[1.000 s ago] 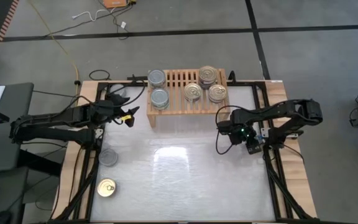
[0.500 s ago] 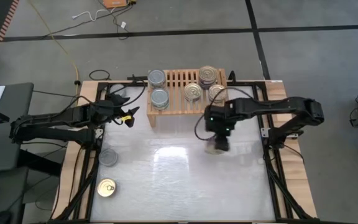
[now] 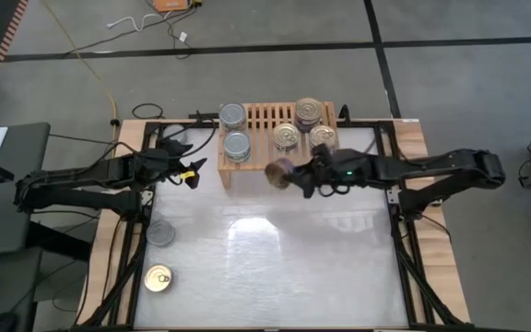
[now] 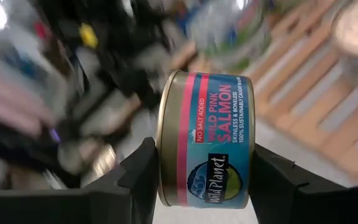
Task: Stack canned seafood by type on shelf
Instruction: Stack the blue-pink tuna can on top of the other blue-pink tuna can on the shelf
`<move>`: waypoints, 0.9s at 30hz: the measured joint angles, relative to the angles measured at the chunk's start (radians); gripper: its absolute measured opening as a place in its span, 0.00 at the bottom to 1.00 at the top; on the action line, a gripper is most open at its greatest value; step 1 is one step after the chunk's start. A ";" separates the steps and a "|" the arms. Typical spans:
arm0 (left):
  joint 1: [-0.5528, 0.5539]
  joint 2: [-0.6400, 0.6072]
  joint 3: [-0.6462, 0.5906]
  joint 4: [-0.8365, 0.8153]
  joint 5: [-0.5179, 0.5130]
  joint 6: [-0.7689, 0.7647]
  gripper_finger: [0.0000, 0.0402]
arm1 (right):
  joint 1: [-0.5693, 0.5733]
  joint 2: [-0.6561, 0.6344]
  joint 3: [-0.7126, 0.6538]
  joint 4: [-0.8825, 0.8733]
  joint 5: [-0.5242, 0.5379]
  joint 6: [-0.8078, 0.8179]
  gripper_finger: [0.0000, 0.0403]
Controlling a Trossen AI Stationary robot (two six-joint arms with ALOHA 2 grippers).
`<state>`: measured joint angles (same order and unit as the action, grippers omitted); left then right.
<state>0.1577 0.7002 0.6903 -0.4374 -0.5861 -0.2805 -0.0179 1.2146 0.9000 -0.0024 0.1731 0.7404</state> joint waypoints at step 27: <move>0.000 0.000 0.000 0.000 0.000 0.000 0.74 | -0.281 -0.305 -0.013 -0.356 0.299 0.292 0.56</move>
<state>0.1575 0.7002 0.6903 -0.4377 -0.5861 -0.2810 -0.2993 0.9095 0.8875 -0.3588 0.4719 1.0328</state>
